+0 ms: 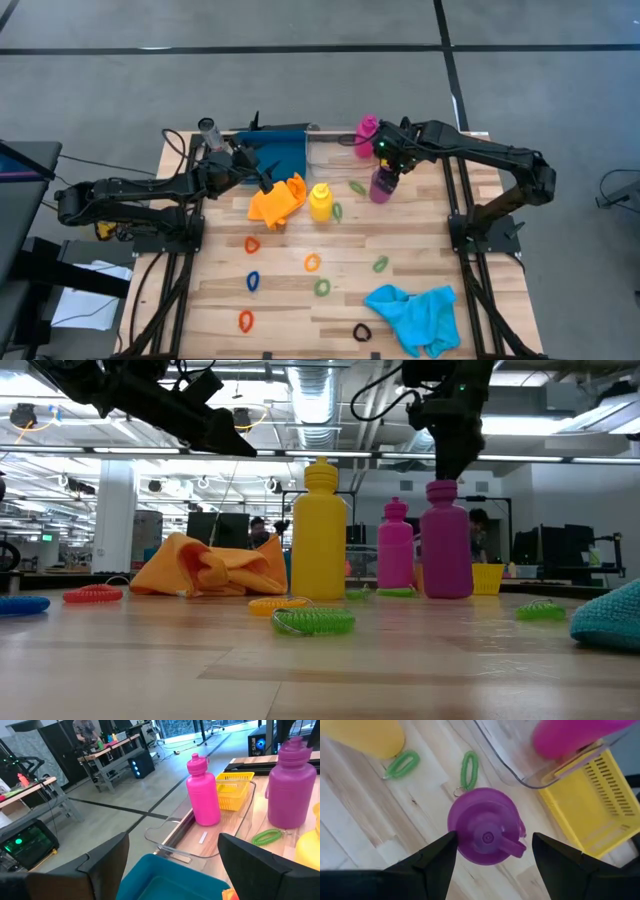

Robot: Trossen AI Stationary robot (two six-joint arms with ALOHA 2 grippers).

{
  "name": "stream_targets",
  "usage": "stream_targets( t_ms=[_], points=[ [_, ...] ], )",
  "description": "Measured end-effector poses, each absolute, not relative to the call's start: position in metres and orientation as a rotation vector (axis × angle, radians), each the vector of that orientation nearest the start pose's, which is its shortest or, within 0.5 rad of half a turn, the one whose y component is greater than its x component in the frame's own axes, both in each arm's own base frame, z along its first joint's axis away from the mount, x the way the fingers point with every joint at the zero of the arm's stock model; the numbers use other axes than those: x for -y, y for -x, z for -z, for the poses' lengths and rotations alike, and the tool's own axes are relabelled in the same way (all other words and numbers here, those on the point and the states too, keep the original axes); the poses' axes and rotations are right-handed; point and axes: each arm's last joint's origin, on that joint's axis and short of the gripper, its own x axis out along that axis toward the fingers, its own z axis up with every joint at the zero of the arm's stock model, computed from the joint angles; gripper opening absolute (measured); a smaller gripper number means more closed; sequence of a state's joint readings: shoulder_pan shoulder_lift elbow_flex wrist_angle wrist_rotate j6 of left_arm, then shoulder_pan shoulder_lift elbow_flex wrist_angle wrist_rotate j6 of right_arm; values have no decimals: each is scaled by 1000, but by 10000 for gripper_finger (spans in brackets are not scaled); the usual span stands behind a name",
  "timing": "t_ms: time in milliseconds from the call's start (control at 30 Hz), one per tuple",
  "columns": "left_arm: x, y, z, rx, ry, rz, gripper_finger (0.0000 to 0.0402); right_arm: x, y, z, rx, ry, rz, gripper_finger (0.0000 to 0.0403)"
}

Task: Pick & Place Sports Items
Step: Put the purple tumbler into the transparent bin

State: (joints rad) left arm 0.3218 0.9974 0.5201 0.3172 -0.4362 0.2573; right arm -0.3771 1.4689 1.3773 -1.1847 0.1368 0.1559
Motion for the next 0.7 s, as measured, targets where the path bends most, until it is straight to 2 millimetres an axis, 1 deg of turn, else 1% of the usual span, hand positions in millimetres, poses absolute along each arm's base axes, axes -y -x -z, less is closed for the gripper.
stream_targets(
  t_ms=[300,467,567,700],
  points=[
    [-80,-200,-251,-260,-254,-731,300,103,-250,-312,-1274,-171,442,251],
    [-80,-200,-251,-260,-254,-731,300,107,-249,-311,-1266,-229,360,251],
    [-80,-200,-252,-254,-253,-732,300,111,-247,-311,-1270,-225,355,251],
    [-80,-200,-252,-253,-253,-732,300,116,-244,-311,-1264,-243,295,251]
  ],
)
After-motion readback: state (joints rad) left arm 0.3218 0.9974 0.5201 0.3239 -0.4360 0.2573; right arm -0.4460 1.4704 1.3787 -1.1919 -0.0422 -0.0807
